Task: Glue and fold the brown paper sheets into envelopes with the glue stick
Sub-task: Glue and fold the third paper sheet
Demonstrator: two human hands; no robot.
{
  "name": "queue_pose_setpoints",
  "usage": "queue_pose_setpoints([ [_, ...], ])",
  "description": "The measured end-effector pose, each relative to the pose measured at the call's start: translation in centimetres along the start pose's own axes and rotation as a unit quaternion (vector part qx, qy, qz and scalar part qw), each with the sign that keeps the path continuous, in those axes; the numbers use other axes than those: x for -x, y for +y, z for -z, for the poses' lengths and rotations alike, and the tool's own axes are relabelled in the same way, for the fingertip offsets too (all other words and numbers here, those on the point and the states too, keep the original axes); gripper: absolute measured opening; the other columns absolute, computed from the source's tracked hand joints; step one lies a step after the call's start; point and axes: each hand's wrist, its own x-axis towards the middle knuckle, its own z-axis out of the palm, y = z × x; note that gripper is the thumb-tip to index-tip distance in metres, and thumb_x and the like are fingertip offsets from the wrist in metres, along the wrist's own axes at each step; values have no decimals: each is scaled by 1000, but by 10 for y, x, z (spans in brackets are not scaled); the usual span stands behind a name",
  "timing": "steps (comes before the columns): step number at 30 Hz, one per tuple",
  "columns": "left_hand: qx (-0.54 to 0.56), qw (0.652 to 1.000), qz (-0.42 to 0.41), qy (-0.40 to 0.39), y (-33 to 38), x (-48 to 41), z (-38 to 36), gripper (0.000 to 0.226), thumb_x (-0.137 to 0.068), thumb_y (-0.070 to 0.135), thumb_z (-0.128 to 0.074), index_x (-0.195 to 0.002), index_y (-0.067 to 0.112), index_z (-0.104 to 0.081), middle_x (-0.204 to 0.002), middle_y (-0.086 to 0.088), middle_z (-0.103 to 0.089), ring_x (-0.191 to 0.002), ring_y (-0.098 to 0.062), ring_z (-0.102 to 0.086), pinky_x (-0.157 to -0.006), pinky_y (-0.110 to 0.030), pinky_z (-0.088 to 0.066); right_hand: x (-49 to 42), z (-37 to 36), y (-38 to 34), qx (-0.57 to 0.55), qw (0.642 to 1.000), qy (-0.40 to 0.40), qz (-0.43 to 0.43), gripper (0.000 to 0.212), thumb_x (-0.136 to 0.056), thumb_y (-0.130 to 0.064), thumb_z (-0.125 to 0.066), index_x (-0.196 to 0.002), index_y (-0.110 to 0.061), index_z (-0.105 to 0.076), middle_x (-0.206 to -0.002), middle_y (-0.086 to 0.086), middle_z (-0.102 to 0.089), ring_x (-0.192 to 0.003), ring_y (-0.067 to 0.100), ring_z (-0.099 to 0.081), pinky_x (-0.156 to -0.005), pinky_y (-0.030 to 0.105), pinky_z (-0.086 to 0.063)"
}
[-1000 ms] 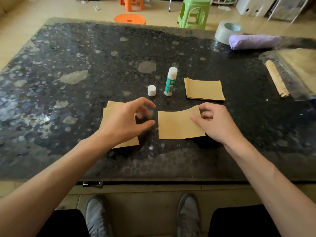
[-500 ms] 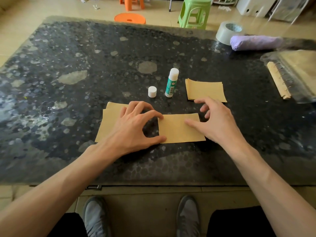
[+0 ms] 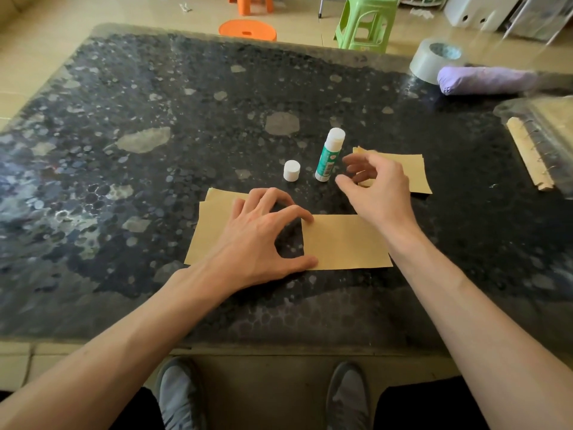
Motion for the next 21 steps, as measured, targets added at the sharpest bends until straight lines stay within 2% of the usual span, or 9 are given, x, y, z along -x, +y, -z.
queue_pose_setpoints([
  [3,1,1000,0,-5,1,-2,1,69,-75,81,-66,-134,48,-55,-135,15,-40,-137,-11,-28,-108,-32,-25,-2,-4,-1,-17,1000,-12,22,41,-84,-43,-85,-119,-27,-70,-109,-14,-67,-98,3,-62,-76,11,-46],
  [6,-2,1000,1,-3,0,-3,0,70,-74,81,-67,-134,48,-55,-134,15,-41,-137,-11,-27,-107,-32,-25,-6,-11,-5,-32,999,-7,34,41,-83,-51,-83,-116,-32,-69,-107,-14,-67,-97,2,-61,-78,14,-46],
  [12,-9,1000,2,7,-1,-1,-1,69,-74,81,-66,-133,48,-56,-133,16,-42,-136,-11,-30,-106,-33,-27,-8,-18,-7,-55,998,6,43,22,-89,-47,-79,-102,-34,-69,-97,-19,-69,-96,1,-64,-75,9,-42],
  [15,-6,1000,6,4,-2,-1,-3,71,-73,83,-64,-134,49,-54,-134,17,-41,-136,-10,-30,-106,-32,-25,-4,-7,-9,-81,996,13,35,22,-91,-44,-78,-103,-30,-66,-92,-25,-67,-93,-12,-65,-74,2,-45],
  [17,-4,1000,10,3,-3,-1,-3,72,-73,84,-63,-135,49,-53,-135,17,-40,-136,-9,-30,-105,-32,-25,1,4,-10,-107,994,4,24,23,-92,-41,-78,-105,-27,-65,-91,-24,-68,-89,-14,-67,-74,3,-49],
  [21,-2,1000,12,12,-4,1,-5,76,-70,87,-59,-134,48,-54,-133,18,-42,-135,-9,-32,-103,-31,-23,22,24,-6,-142,990,18,6,23,-94,-43,-75,-110,-28,-69,-100,-17,-72,-93,-5,-69,-74,11,-55],
])
